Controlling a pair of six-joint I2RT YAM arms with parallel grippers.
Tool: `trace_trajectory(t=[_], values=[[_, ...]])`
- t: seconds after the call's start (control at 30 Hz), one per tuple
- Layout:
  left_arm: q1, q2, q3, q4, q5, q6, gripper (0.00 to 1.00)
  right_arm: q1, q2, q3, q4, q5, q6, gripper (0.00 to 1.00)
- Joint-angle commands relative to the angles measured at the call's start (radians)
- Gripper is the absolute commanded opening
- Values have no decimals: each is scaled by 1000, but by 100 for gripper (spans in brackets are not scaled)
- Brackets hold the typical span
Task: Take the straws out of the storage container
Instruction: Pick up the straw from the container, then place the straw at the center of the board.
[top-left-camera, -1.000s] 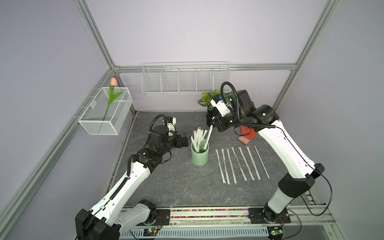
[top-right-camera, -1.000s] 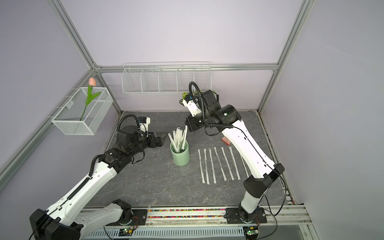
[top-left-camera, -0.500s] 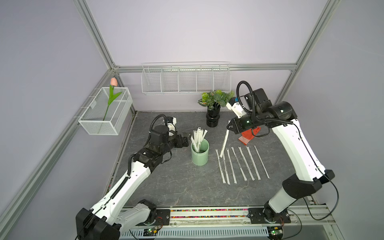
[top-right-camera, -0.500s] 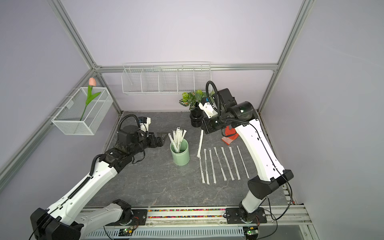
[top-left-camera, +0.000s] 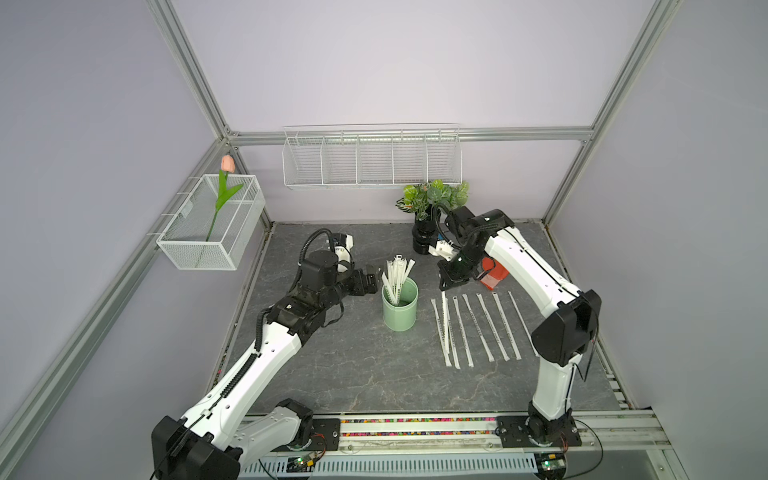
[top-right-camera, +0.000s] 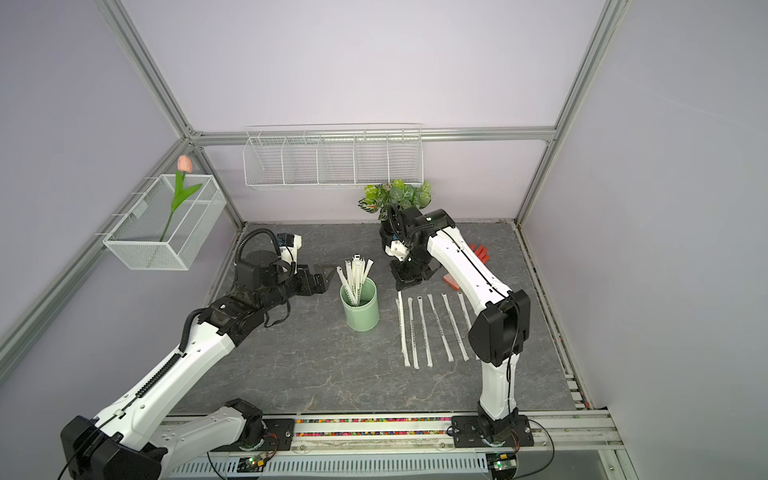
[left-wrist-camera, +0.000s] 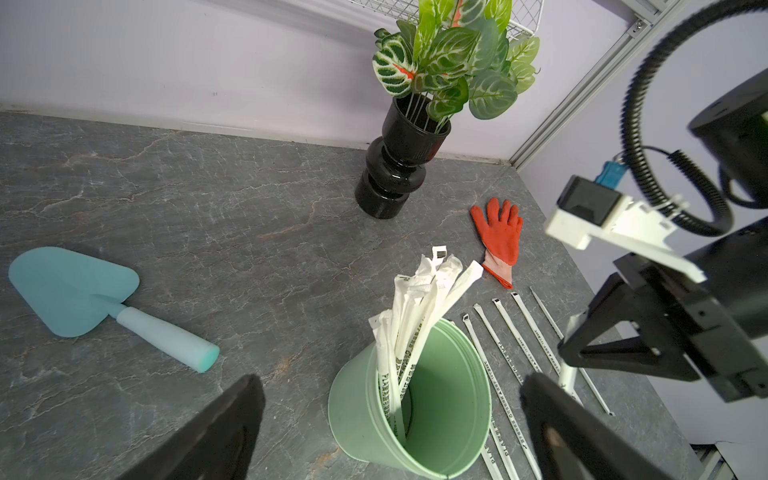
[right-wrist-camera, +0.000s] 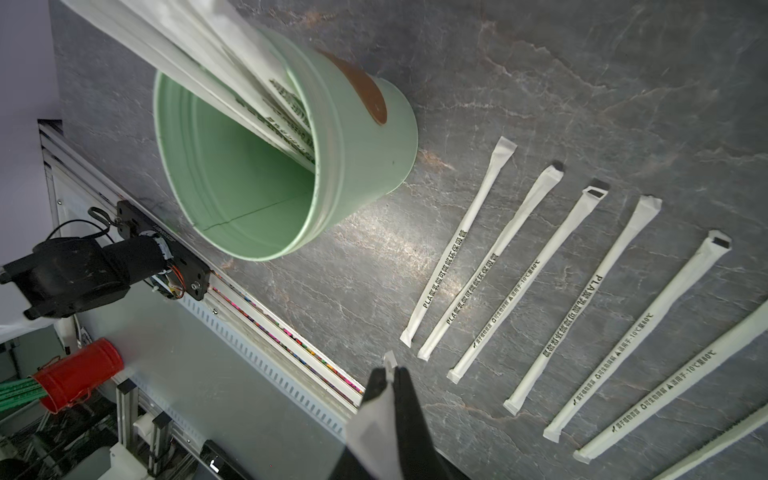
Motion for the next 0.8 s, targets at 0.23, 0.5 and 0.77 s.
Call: trace_trajectory(t=[0.23, 0.5, 0.77], values=[[-6, 2, 4, 10, 6, -5, 100, 2, 100, -72, 93, -107, -10, 8], [-6, 6, 3, 8, 6, -4, 100, 7, 174, -83, 136, -114, -2, 8], [-6, 7, 3, 9, 6, -4, 100, 4, 250, -63, 157, -142, 6, 9]])
